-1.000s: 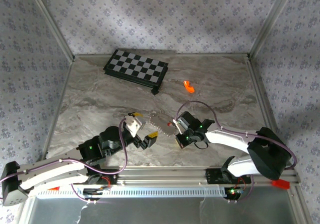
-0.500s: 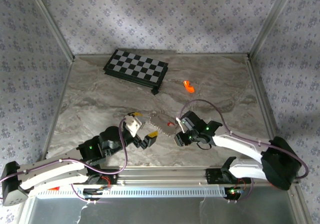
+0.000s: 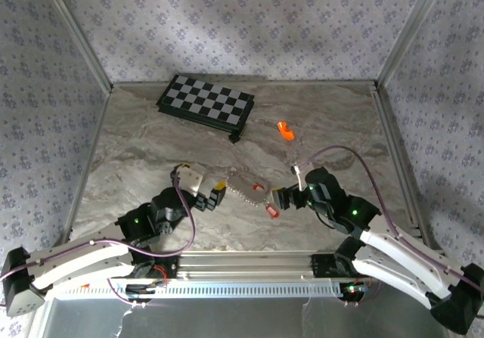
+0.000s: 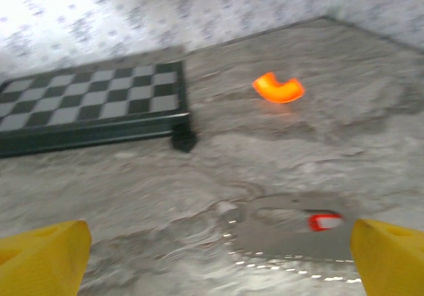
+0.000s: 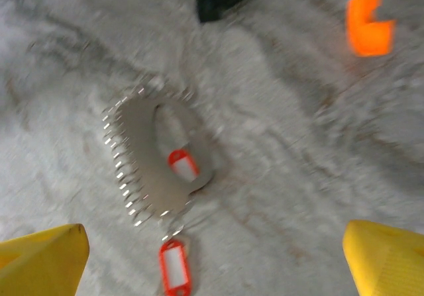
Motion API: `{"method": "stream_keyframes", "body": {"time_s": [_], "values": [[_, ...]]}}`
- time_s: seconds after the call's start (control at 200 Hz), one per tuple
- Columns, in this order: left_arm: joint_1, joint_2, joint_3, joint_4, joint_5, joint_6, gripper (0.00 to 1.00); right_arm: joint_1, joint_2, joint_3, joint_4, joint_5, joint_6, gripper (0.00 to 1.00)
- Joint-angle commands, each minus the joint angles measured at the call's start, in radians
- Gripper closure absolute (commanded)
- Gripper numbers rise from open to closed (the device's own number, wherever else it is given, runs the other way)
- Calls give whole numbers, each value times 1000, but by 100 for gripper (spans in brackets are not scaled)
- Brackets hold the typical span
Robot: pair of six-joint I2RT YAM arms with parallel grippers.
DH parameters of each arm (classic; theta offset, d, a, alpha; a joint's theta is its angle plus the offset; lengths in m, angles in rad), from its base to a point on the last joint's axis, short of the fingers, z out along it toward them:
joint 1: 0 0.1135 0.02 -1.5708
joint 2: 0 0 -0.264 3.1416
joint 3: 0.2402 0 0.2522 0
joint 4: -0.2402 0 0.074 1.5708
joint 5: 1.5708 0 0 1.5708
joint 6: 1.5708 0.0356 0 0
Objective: Put the keys on the keyring
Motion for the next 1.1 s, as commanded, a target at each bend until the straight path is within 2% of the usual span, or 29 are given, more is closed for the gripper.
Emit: {"method": "stream_keyframes", "body": {"time_s": [0.0,0.08,0.2,0.305,0.4,0.475,0.595,0.725,0.82,0.935,1.099], "values": [[56,28,45,-103,-122,-10,1,-49,-32,-40,91,137,-44,0],[88,51,39,-107,-168,22,0,-97,-30,-70,162,178,-38,0],[145,68,13,-82,-201,74,0,-192,-16,-88,209,161,-49,0],[221,82,16,-130,-268,39,0,-301,0,-103,221,205,2,0],[278,97,17,-168,-303,18,1,-407,-1,-117,230,150,28,0],[307,96,-3,-155,-323,17,0,-452,-14,-138,249,159,14,0],[341,55,-42,-90,-331,68,1,-481,-62,-205,311,282,-25,0],[399,-7,-115,36,-320,167,1,-505,-121,-278,382,293,-111,0],[474,-43,-152,54,-292,150,1,-508,-139,-346,469,272,-173,0],[553,-59,-197,96,-269,123,1,-521,-134,-403,528,292,-175,0],[653,-45,-257,169,-224,97,1,-537,-75,-434,628,274,-201,0]]}}
